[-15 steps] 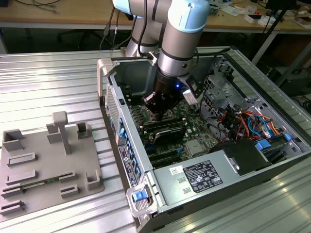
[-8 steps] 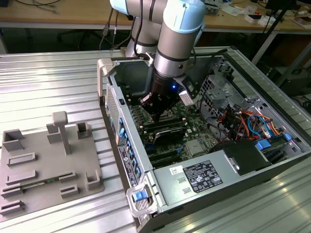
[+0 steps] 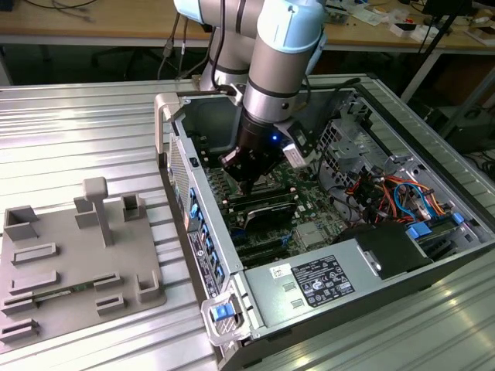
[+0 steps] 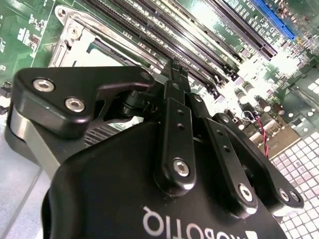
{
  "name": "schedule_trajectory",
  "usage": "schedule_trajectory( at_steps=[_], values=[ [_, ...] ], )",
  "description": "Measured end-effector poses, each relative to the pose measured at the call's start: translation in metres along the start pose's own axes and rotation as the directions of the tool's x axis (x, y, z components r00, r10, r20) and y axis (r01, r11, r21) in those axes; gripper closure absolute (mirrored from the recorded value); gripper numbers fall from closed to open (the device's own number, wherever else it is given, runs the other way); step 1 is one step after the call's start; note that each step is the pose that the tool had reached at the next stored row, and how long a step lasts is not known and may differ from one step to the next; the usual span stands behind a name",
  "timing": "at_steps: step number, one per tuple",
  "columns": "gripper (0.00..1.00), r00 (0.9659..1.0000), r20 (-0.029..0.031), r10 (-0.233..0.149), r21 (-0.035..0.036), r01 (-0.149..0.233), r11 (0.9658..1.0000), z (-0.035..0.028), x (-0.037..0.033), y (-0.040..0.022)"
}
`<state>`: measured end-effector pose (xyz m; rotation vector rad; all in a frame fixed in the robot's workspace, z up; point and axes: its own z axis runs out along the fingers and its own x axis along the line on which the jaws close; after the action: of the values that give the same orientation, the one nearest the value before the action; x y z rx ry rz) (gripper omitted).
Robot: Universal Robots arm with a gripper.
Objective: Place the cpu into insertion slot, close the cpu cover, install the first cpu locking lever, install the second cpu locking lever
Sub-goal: 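Install the second cpu locking lever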
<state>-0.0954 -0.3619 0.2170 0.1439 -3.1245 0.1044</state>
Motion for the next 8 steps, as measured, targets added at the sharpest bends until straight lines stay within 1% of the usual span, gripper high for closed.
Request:
schedule_trajectory(
  at_steps=[8],
  values=[
    [0.89, 1.0000, 0.0000, 0.000, 0.0001, 0.000, 1.0000, 0.0012, 0.0008, 0.0009]
  ],
)
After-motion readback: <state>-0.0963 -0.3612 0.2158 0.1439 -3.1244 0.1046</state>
